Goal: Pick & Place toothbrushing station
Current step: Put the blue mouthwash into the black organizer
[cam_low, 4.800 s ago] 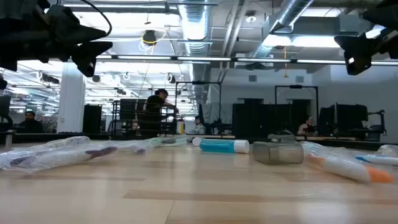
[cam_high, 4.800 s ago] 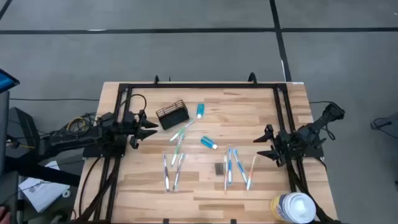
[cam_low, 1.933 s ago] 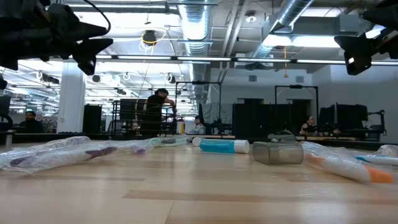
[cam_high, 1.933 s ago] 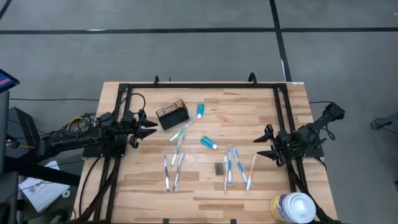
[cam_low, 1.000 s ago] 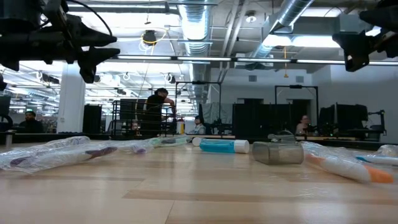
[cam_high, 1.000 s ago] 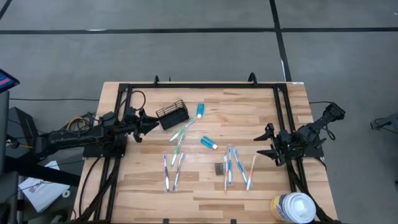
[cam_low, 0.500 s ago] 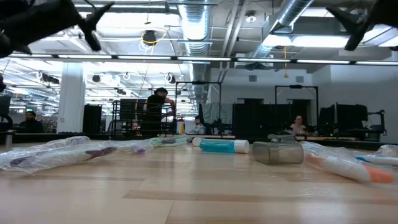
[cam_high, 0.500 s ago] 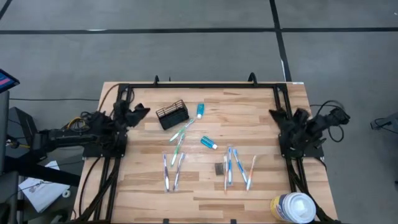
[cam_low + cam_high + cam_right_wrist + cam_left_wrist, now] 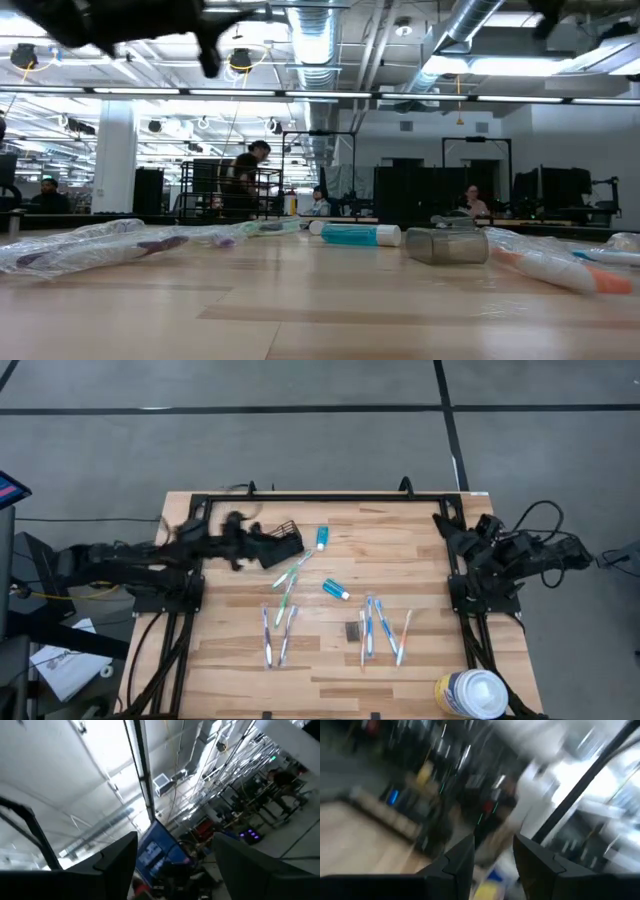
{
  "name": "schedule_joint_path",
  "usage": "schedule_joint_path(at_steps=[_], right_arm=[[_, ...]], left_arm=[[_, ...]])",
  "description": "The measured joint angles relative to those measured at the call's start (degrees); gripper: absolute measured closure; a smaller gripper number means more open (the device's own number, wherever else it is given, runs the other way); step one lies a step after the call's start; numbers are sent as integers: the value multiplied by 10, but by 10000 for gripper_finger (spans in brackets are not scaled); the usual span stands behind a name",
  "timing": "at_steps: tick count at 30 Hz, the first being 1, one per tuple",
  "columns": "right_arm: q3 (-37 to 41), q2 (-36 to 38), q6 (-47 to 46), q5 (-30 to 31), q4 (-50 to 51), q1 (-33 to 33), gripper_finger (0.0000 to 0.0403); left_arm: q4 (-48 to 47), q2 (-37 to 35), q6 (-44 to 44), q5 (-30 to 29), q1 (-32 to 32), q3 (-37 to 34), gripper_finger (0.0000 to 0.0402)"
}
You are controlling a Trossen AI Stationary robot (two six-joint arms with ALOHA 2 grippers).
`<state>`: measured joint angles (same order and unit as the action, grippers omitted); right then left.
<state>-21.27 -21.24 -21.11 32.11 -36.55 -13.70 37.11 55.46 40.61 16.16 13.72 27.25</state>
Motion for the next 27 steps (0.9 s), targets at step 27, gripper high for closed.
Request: schedule_joint_path(at_steps=[27], right_arm=[[-704, -340, 322, 9, 658, 45, 155]], left_arm=[[-557, 360, -524, -85, -137, 483, 270]])
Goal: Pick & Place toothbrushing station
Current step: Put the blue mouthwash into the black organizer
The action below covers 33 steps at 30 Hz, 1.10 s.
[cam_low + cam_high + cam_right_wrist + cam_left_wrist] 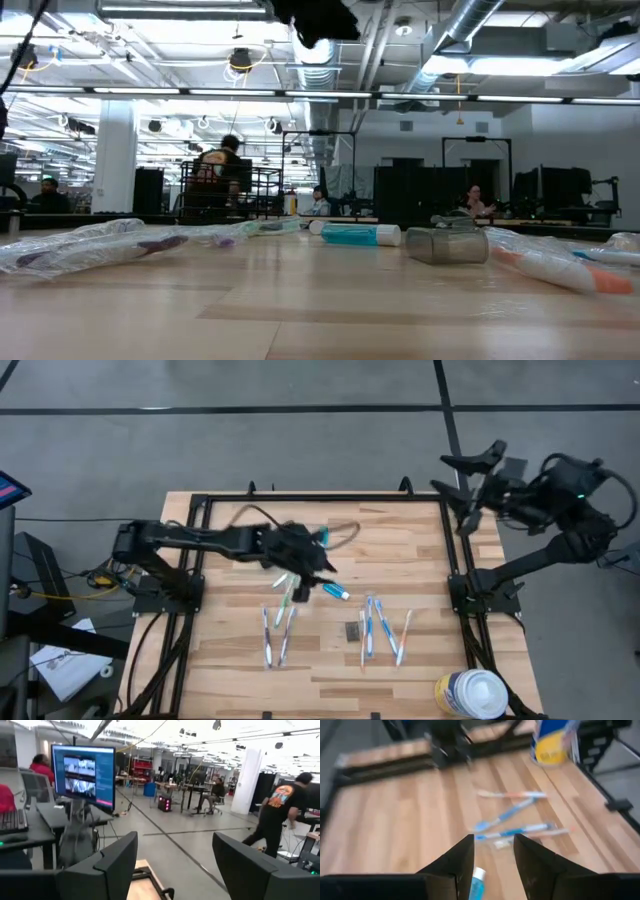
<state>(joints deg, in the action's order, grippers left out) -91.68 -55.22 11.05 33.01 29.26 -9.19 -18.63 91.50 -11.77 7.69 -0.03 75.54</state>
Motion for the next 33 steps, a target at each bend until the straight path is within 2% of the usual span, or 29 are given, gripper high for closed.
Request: schedule_joint_path(at_steps=[9, 18, 26, 33], right_arm=[[1, -15, -36, -2, 4, 0, 155], [2, -54, -51, -2, 4, 0, 155], [2, -59, -61, -2, -21, 0, 155], [2, -58, -50, -2, -56, 0, 155]], left_arm=[[-38, 105, 1, 12, -21, 0, 270], [-35, 156, -34, -5, -10, 22, 269], [-31, 197, -88, 4, 7, 60, 244], [-27, 250, -92, 17, 12, 80, 231]])
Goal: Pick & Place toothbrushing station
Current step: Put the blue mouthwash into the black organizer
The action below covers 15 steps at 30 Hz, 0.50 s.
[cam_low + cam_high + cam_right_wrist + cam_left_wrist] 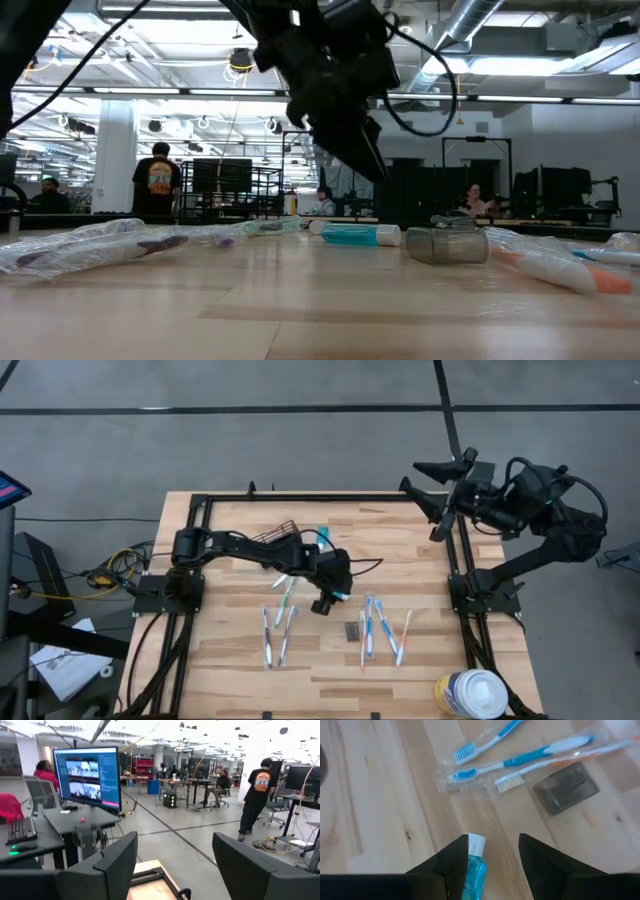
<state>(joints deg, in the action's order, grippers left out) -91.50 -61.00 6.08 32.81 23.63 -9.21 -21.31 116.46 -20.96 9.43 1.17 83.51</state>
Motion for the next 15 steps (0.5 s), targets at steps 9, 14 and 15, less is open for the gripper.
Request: schedule_joint_path(at_steps=[9, 14, 15], right_arm=[[0, -2, 1, 0, -2, 0, 155], [0, -2, 0, 0, -2, 0, 155], [0, -2, 0, 0, -2, 0, 155]], left_arm=[[9, 19, -28, -13, 6, 1, 238], [13, 20, -29, -13, 20, 1, 238], [17, 23, -29, -13, 22, 1, 239]])
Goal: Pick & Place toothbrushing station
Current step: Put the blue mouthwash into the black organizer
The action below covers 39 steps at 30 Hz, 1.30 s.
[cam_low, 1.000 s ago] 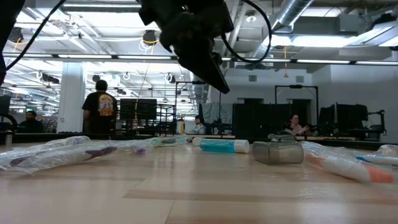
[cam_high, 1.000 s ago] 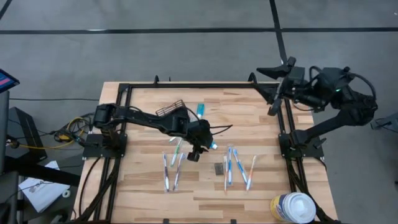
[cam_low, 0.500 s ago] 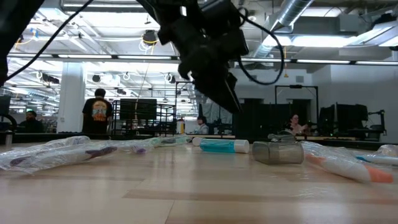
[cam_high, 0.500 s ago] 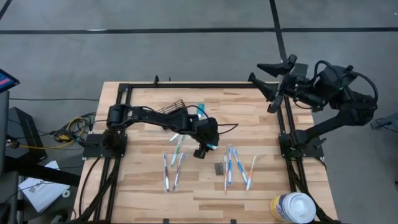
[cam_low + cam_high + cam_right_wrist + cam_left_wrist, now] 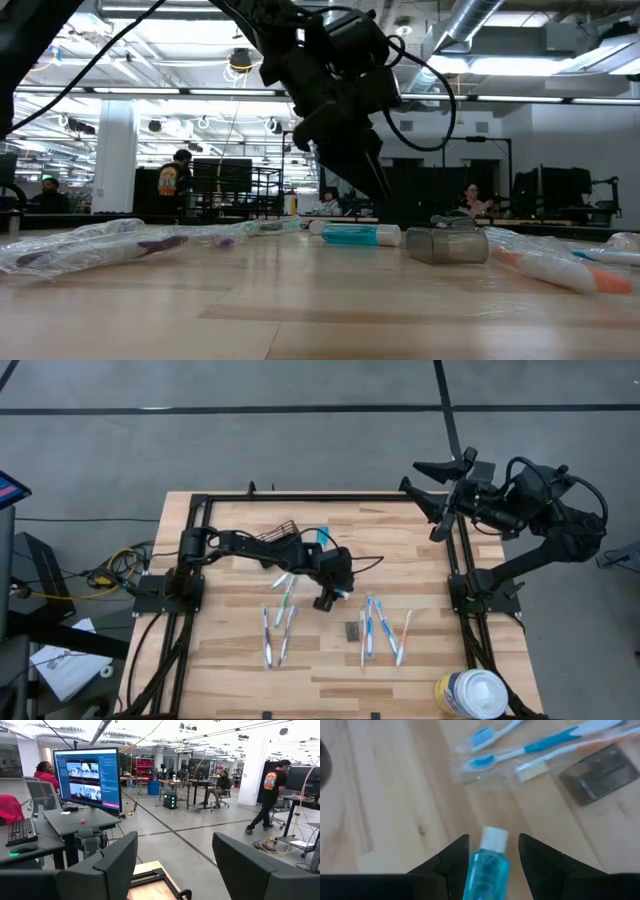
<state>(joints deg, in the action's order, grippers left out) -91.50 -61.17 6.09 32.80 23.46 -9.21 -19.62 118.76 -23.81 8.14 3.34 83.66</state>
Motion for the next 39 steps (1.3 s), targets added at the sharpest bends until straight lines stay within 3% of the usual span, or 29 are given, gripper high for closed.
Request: schedule_joint_path(at_steps=[29, 35, 39], right_arm=[[0, 0, 15, -30, -30, 0, 155], [0, 0, 16, -30, -30, 0, 155], [0, 0, 19, -30, -30, 0, 155]], left_arm=[[24, 80, 7, 17, -8, 2, 244], [28, 77, 33, 8, -1, 0, 316], [31, 77, 62, 7, 1, 0, 317]])
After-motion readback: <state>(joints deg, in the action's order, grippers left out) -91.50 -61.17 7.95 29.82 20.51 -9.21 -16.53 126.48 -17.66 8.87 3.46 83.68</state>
